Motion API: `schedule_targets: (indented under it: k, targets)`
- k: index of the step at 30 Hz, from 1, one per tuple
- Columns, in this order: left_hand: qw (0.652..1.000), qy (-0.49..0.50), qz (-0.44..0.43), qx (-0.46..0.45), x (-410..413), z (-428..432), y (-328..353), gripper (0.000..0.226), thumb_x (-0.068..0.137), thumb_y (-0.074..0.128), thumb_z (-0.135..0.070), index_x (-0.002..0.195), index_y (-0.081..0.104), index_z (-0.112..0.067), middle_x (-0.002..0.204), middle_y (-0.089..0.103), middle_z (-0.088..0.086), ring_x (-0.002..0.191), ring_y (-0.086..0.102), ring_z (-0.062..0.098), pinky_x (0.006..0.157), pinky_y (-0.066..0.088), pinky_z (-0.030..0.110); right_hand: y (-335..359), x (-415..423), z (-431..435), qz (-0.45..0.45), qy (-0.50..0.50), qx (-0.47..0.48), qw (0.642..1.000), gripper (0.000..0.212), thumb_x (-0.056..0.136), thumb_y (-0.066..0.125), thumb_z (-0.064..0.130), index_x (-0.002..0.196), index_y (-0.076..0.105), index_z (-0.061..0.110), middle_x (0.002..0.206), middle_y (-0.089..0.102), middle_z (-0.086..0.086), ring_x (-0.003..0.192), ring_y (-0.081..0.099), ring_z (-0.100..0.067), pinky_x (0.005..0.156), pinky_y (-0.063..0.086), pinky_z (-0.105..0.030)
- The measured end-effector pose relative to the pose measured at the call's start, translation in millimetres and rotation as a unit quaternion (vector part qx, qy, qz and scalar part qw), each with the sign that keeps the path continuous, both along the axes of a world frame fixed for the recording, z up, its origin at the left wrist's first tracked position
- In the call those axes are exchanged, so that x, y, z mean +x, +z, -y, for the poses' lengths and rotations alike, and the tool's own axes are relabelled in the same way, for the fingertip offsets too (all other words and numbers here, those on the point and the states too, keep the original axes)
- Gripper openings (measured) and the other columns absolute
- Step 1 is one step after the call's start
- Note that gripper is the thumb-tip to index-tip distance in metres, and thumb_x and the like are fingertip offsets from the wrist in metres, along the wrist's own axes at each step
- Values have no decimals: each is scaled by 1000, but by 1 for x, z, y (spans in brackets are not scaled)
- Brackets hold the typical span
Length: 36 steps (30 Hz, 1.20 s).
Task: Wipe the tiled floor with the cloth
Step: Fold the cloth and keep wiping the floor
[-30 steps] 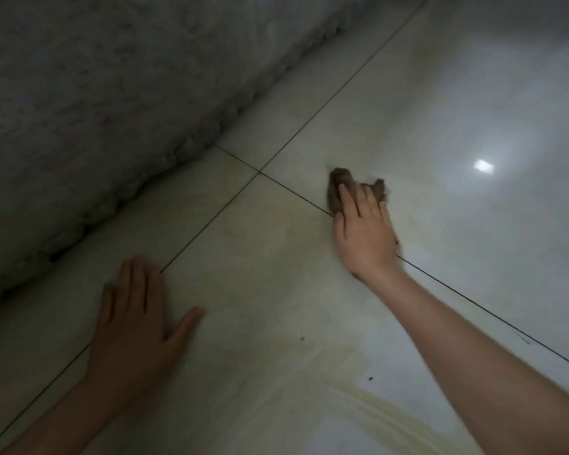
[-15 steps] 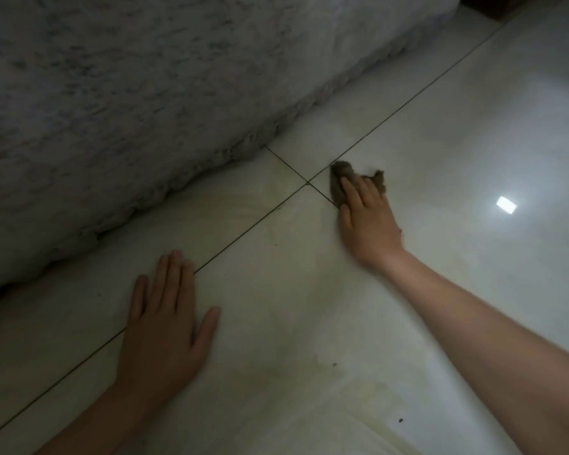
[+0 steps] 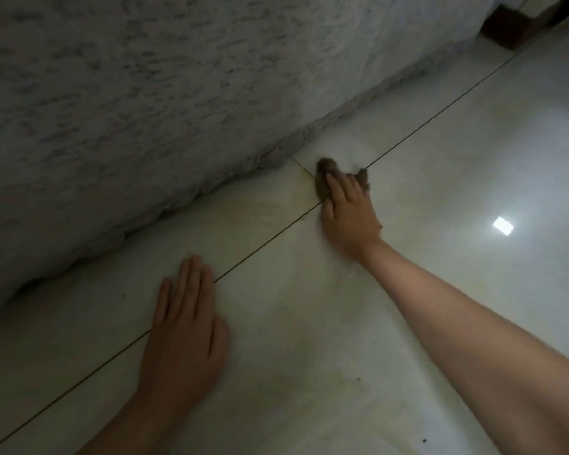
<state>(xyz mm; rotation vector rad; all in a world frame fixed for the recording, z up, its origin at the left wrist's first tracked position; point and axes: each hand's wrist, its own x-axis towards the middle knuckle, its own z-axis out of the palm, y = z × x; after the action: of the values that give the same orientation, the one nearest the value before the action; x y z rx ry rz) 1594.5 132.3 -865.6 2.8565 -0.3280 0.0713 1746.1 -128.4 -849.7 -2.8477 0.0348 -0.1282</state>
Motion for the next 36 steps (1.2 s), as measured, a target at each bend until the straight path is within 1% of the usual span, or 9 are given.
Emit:
schedule_targets:
  k: [4, 8, 10, 13, 16, 20, 25, 32, 36]
  targets:
    - [995, 9, 12, -96, -3, 0, 8, 63, 85, 27, -18, 139, 38, 11, 151, 31, 24, 141, 31, 36, 116, 19, 46, -15, -64, -91, 59, 156, 31, 986, 52, 97, 39, 20, 147, 37, 7, 153, 34, -15, 140, 30, -33, 118, 19, -46]
    - [978, 47, 19, -201, -4, -21, 16, 63, 84, 29, -21, 141, 37, 5, 152, 29, 14, 141, 25, 25, 116, 18, 33, -7, -88, -88, -5, 486, 0, 874, 49, 101, 39, 29, 143, 45, 5, 151, 38, -15, 142, 33, -29, 118, 20, -44]
    - [992, 58, 41, -103, -4, -40, 14, 63, 86, 30, -24, 138, 42, 9, 149, 34, 22, 139, 29, 31, 115, 23, 43, 4, -41, -51, 2, 433, -19, 901, 47, 100, 38, 22, 143, 41, 1, 152, 36, -16, 143, 31, -27, 121, 13, -45]
    - [993, 113, 0, 26, -4, -63, 9, 69, 90, 26, -35, 136, 42, 13, 145, 36, 33, 136, 36, 44, 110, 28, 59, 10, 18, -9, -20, 144, -36, 989, 49, 102, 41, 16, 148, 31, 3, 156, 26, -16, 145, 25, -31, 121, 8, -41]
    - [989, 134, -22, 53, -5, -69, 3, 72, 91, 26, -40, 138, 40, 12, 146, 35, 33, 137, 34, 45, 112, 25, 59, 4, 22, -56, -18, -12, -45, 999, 53, 102, 34, 27, 152, 24, 10, 159, 20, -14, 146, 17, -28, 119, 9, -39]
    - [990, 136, -18, 45, -5, -68, 1, 69, 90, 27, -35, 140, 38, 12, 148, 33, 31, 139, 33, 42, 114, 23, 57, -14, -47, -161, 62, 182, 16, 981, 49, 98, 40, 27, 142, 46, 8, 145, 45, -17, 135, 38, -34, 114, 26, -44]
    - [988, 154, -23, 25, -9, -70, 3, 67, 87, 27, -27, 137, 36, 17, 145, 32, 36, 135, 36, 47, 112, 28, 57, -3, -37, -149, 26, 495, 1, 869, 42, 101, 43, 25, 138, 51, 8, 145, 47, -16, 136, 41, -32, 117, 25, -41]
    - [985, 163, -23, 42, -4, -69, 2, 68, 87, 25, -29, 138, 38, 15, 146, 32, 35, 138, 32, 44, 114, 25, 54, -2, 58, -53, -5, 30, -39, 999, 46, 103, 33, 24, 145, 37, 8, 152, 33, -12, 143, 23, -26, 119, 9, -36]
    - [986, 159, -27, 46, -4, -68, 7, 66, 88, 26, -27, 136, 40, 15, 144, 35, 35, 136, 35, 45, 112, 29, 55, -9, -6, -168, 31, 146, 11, 989, 44, 98, 40, 23, 138, 49, 7, 146, 43, -16, 139, 32, -32, 116, 16, -38]
